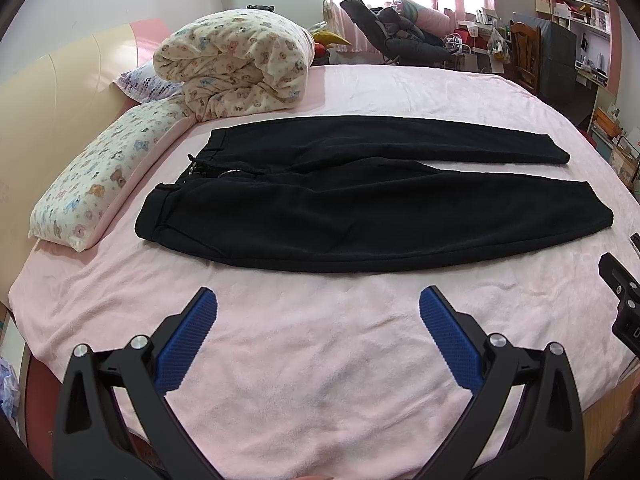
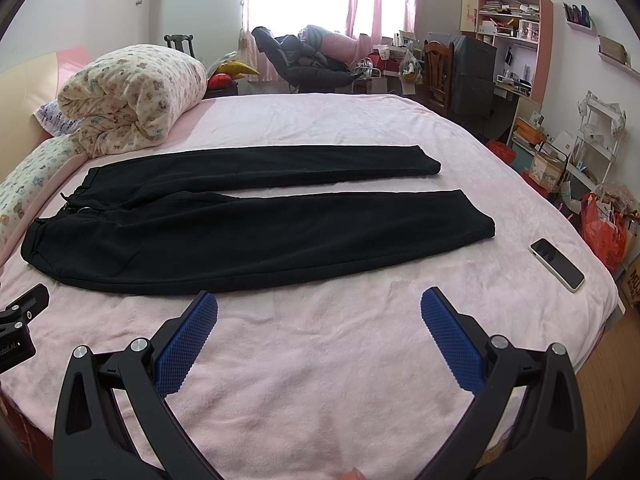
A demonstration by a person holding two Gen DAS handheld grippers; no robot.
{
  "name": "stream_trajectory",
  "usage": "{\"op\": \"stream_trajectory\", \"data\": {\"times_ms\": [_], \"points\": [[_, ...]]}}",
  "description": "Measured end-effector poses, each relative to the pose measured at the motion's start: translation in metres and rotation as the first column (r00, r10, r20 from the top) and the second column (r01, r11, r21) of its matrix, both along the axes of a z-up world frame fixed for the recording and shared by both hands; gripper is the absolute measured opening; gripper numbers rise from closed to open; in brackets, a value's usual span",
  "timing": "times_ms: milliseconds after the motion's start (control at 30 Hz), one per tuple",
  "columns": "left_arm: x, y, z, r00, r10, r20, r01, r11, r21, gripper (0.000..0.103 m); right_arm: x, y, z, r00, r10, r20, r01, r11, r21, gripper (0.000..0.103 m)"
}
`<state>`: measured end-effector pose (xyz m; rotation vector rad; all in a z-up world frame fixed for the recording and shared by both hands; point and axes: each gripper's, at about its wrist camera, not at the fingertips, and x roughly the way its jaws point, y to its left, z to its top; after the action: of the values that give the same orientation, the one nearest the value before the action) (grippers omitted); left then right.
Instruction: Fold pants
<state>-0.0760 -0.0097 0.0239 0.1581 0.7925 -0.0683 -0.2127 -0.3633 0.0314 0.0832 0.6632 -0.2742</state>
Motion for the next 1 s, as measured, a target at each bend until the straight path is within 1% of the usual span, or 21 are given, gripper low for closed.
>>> {"op": "stream_trajectory", "data": {"times_ms": [1000], "points": [[0.0007,0.003,-0.002,1.0,-0.005,-0.008,0.005,1.0,0.001,0.101,-0.0017,-0.0005,-0.0046,1.0,-0.004,-0.003,0.004,1.0,0.007,0.102]]}}
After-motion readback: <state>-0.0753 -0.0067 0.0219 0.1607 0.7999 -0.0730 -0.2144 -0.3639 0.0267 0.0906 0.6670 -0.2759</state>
